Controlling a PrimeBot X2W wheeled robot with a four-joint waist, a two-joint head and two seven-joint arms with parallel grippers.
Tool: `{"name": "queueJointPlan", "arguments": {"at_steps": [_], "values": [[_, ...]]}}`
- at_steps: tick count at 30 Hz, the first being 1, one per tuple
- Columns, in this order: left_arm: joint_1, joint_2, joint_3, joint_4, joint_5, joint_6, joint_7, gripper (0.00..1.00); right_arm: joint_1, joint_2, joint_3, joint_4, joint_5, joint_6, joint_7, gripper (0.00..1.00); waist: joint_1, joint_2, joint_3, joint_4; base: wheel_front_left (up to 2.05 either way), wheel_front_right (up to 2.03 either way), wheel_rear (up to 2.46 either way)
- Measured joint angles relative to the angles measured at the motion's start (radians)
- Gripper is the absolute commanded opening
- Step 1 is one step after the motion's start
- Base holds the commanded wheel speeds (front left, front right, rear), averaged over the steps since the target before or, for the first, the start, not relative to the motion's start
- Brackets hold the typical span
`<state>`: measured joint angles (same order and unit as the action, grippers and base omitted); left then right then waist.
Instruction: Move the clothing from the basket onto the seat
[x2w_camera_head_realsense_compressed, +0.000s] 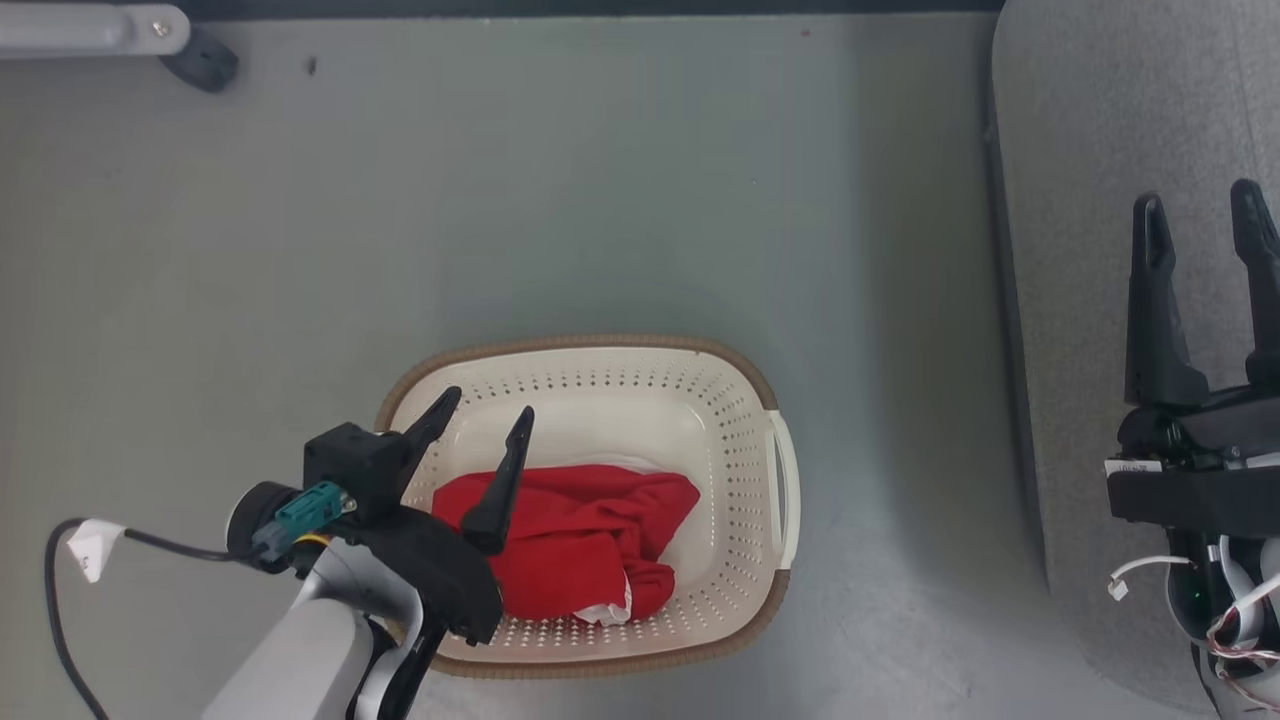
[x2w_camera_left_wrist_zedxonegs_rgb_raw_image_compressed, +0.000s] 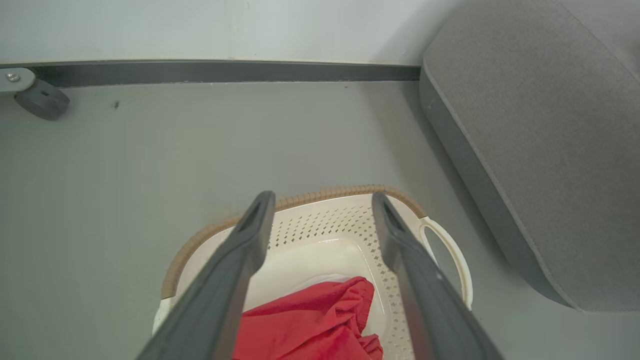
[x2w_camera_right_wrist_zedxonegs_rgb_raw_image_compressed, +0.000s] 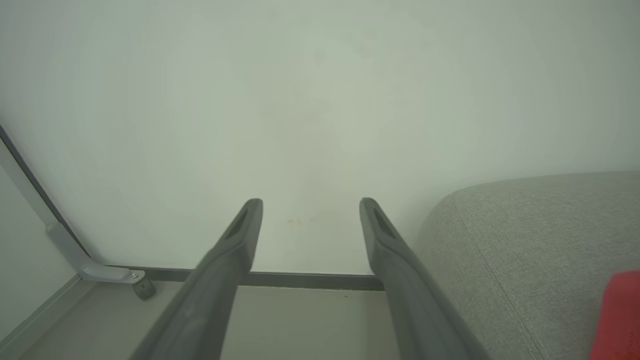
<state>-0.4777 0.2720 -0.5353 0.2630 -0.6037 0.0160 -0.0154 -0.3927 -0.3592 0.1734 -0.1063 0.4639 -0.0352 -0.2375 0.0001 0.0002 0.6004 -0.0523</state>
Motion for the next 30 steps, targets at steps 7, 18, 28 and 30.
{"name": "queueJointPlan", "arguments": {"at_steps": [7,18,28,30], "values": [[-0.065,-0.013,-0.034,0.092,0.015,-0.026,0.039,1.0,-0.052,-0.005,0.003,-0.008,-0.013,0.0,0.008,1.0,0.0001,0.0,0.063,-0.017,0.0,0.0,0.0],[-0.146,-0.038,-0.065,0.233,0.044,-0.062,0.076,1.0,-0.119,-0.011,0.008,-0.021,-0.031,0.006,0.009,1.0,0.0,-0.0001,0.148,-0.046,0.0,0.0,0.0],[-0.197,-0.074,-0.087,0.331,0.05,-0.078,0.086,1.0,-0.14,-0.021,-0.005,-0.051,-0.033,0.006,0.009,1.0,-0.0001,-0.0001,0.213,-0.065,0.0,0.0,0.0],[-0.21,-0.075,-0.099,0.364,0.058,-0.079,0.094,1.0,-0.162,-0.02,-0.005,-0.058,-0.033,0.006,0.009,1.0,-0.0001,-0.0001,0.23,-0.071,0.0,0.0,0.0]]}}
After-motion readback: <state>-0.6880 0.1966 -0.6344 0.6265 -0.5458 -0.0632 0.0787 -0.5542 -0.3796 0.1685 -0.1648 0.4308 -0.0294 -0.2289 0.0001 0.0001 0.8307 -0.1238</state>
